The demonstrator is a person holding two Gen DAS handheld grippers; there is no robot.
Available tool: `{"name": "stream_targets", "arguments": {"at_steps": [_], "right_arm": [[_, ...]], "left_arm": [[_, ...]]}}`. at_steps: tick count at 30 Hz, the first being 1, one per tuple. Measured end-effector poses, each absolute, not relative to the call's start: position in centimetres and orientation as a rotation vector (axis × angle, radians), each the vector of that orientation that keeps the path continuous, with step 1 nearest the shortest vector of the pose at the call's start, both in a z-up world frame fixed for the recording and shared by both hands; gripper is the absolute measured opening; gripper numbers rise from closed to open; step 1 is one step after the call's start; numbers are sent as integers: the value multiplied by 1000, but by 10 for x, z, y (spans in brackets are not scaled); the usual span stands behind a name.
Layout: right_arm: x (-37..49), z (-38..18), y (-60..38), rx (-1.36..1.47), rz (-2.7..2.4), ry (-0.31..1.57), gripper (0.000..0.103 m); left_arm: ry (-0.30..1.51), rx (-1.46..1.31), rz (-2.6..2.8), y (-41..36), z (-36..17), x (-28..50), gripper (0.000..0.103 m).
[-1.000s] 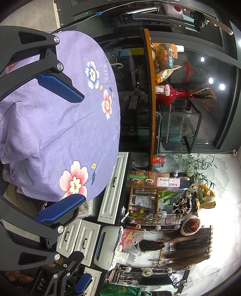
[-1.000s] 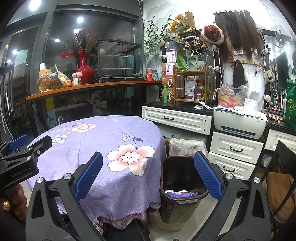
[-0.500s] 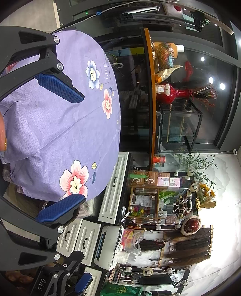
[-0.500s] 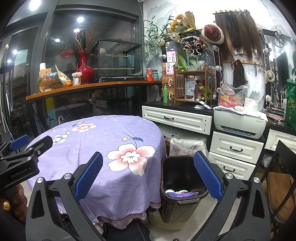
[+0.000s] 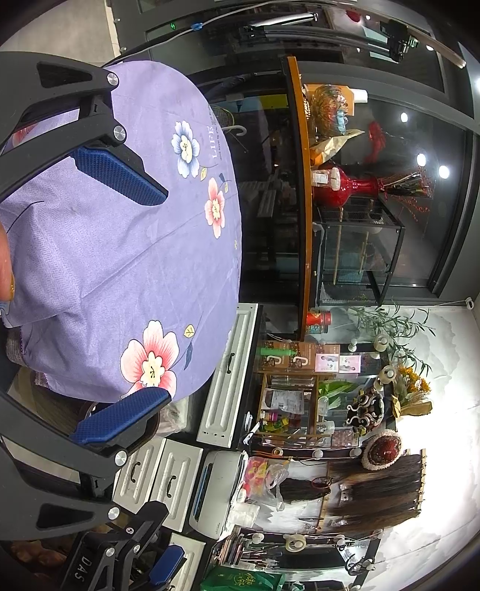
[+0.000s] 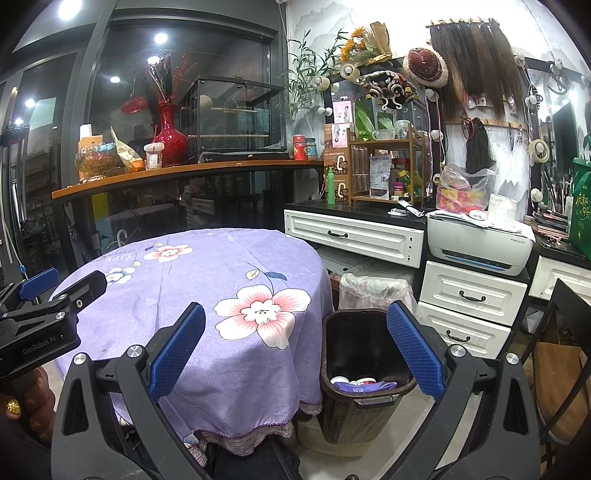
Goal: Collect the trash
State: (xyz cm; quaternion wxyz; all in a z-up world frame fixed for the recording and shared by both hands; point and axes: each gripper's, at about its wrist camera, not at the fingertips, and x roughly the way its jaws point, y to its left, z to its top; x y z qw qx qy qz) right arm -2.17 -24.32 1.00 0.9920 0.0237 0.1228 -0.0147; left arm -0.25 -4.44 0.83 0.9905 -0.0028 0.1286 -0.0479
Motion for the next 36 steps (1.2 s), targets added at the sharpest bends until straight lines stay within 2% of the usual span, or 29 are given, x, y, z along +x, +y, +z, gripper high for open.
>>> {"name": "stream_targets", "arguments": {"at_steps": [36], "right_arm": [[-20,6,-242,49,-26,252,97]], "left_arm": [[259,-4,-99,-42,10,-2,98]]}}
